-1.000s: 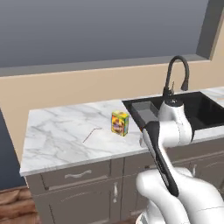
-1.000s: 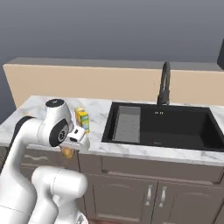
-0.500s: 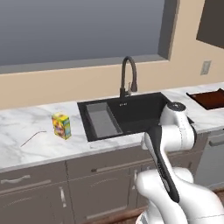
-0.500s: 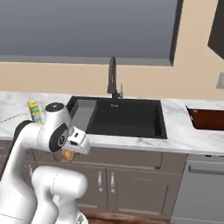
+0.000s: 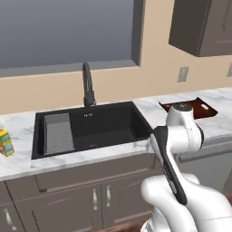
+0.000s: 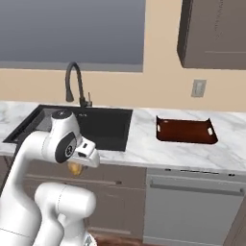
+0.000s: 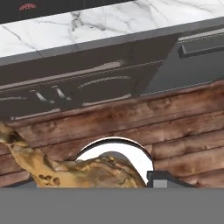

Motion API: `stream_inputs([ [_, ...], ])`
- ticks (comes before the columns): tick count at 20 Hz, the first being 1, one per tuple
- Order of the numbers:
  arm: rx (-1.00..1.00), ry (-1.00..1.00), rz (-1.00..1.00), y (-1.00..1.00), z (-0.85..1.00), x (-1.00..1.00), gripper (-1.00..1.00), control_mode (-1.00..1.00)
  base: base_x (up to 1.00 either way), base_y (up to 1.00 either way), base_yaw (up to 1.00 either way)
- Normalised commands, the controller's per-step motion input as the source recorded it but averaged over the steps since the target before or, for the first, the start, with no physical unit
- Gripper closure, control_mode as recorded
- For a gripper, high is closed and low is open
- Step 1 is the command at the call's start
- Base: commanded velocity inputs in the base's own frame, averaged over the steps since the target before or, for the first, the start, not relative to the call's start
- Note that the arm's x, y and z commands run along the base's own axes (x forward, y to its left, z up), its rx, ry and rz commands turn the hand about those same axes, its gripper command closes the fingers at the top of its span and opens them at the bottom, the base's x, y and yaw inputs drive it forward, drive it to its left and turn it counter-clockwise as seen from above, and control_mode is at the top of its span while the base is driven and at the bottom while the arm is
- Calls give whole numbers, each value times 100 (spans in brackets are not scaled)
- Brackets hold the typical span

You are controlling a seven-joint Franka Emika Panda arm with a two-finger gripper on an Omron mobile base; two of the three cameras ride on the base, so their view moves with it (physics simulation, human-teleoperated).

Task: Pick up all produce items and place them in the sink. Turn on the sink faucet to wash them. Then turn the sink off and put them in the tray.

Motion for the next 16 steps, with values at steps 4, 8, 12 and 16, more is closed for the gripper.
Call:
stream_inputs([
  [4,0,0,0,0,0,0,100,100,68,-51,14],
  [8,0,0,0,0,0,0,100,100,75,-41,25],
  [12,0,0,0,0,0,0,100,100,67,-53,25],
  [16,0,0,0,0,0,0,100,100,63,-57,24],
])
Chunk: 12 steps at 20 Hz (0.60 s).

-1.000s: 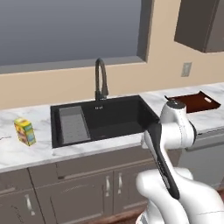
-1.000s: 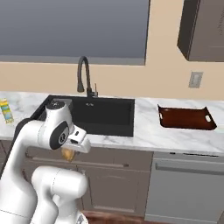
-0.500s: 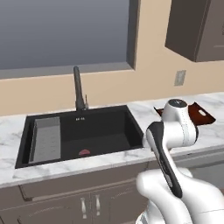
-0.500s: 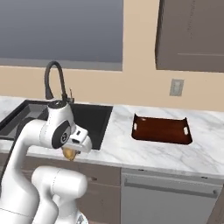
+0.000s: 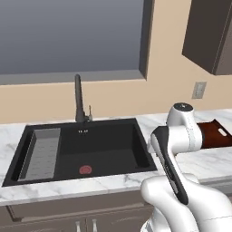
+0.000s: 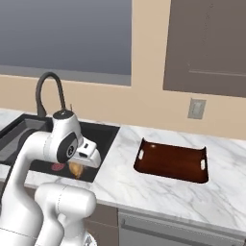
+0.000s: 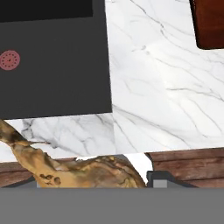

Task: Pick up all produce items and place them in the sink. Turn on the sink faucet to wash them. Then turn the sink off and put them in the tray.

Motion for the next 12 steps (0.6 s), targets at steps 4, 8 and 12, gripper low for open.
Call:
stream_inputs([
  [4,0,0,0,0,0,0,100,100,70,-30,17],
  [8,0,0,0,0,0,0,100,100,56,-9,5],
  [12,0,0,0,0,0,0,100,100,39,-23,-5],
])
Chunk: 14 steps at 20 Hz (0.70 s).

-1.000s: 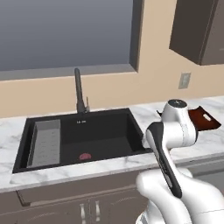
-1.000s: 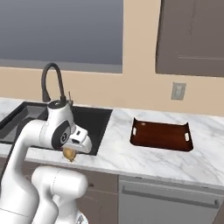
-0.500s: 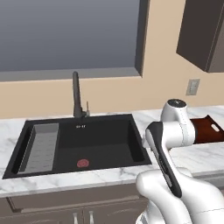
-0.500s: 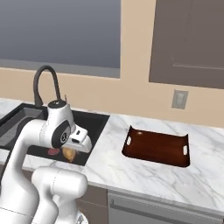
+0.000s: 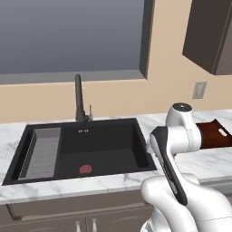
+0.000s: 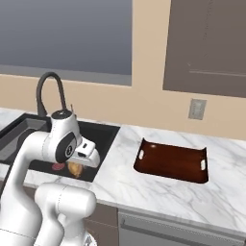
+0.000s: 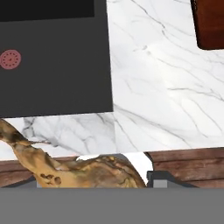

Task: Pick up all produce items and place them in the sink. Turn on the sink faucet to wash them. Then turn the sink off and put them in the tray.

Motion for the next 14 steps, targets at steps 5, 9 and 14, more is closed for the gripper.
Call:
stream_inputs([
  [5,0,0,0,0,0,0,100,100,41,-14,-12],
  [9,0,0,0,0,0,0,100,100,27,0,-9],
  [14,0,0,0,0,0,8,100,-100,0,0,0],
])
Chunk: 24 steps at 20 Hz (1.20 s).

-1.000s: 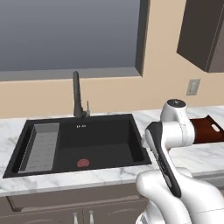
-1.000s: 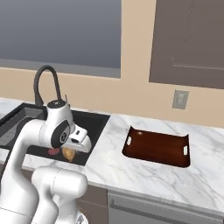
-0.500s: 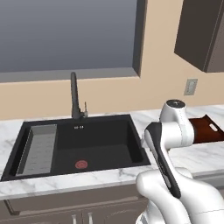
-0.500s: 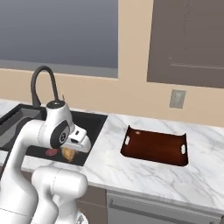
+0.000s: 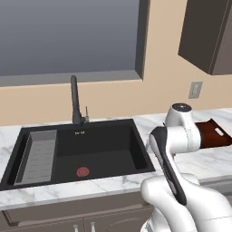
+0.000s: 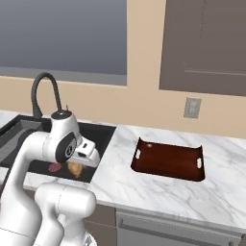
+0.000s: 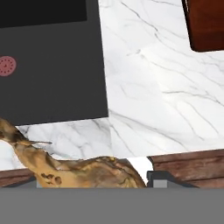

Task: Pick up all produce items and place them in the sink. Turn on the sink faucet to wash them. Then turn the sink off and put them in the tray.

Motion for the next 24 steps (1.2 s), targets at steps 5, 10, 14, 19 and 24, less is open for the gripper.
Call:
stream_inputs([
  [5,0,0,1,26,-4,71,100,-100,0,0,0],
  [10,1,-1,12,22,-8,81,100,-100,0,0,0],
  [14,0,0,14,43,-11,69,100,-100,0,0,0],
  [19,-9,1,23,47,-45,18,100,-100,0,0,0],
  [24,-3,2,14,35,-38,33,100,-100,0,0,0],
])
